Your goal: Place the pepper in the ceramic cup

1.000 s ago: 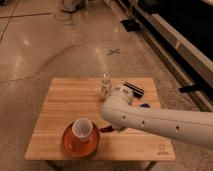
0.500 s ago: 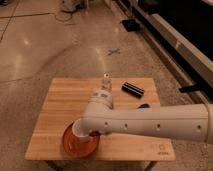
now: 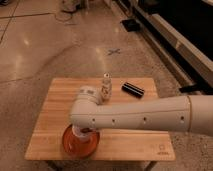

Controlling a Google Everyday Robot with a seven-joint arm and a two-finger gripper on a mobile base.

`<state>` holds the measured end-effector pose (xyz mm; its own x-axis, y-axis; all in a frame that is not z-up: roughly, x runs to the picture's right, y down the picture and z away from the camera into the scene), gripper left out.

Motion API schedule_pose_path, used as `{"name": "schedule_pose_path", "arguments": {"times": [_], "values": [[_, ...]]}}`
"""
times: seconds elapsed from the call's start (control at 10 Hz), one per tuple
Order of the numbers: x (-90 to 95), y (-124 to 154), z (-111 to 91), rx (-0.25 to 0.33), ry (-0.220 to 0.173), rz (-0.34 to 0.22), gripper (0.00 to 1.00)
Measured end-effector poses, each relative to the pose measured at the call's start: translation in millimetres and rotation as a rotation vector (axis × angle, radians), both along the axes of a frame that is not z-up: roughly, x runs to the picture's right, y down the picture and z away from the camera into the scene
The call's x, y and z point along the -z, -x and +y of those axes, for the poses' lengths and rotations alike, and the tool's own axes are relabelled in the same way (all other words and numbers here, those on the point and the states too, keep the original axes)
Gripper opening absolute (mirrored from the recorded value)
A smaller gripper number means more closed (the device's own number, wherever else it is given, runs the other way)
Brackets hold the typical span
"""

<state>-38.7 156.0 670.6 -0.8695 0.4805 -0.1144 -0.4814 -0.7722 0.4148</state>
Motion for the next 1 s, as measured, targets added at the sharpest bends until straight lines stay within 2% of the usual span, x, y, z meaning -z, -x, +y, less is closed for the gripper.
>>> {"name": "schedule_pose_path", "arguments": {"times": [0.4,0.5,0.7,0.9,1.0], "values": [[-10.3,9.6,2.0,0.01,-0.013,0.007,0.0],[-13.0,13.5,1.0,0.011,-0.021,0.007,0.05],[-15.4,19.0,-0.8,0.007,-0.029,0.007,0.22],[-15.4,25.7,-2.4,0.006,-0.032,0.0,0.44],[-15.2,27.8,-1.4,0.005,-0.029,-0.003,0.52]]}}
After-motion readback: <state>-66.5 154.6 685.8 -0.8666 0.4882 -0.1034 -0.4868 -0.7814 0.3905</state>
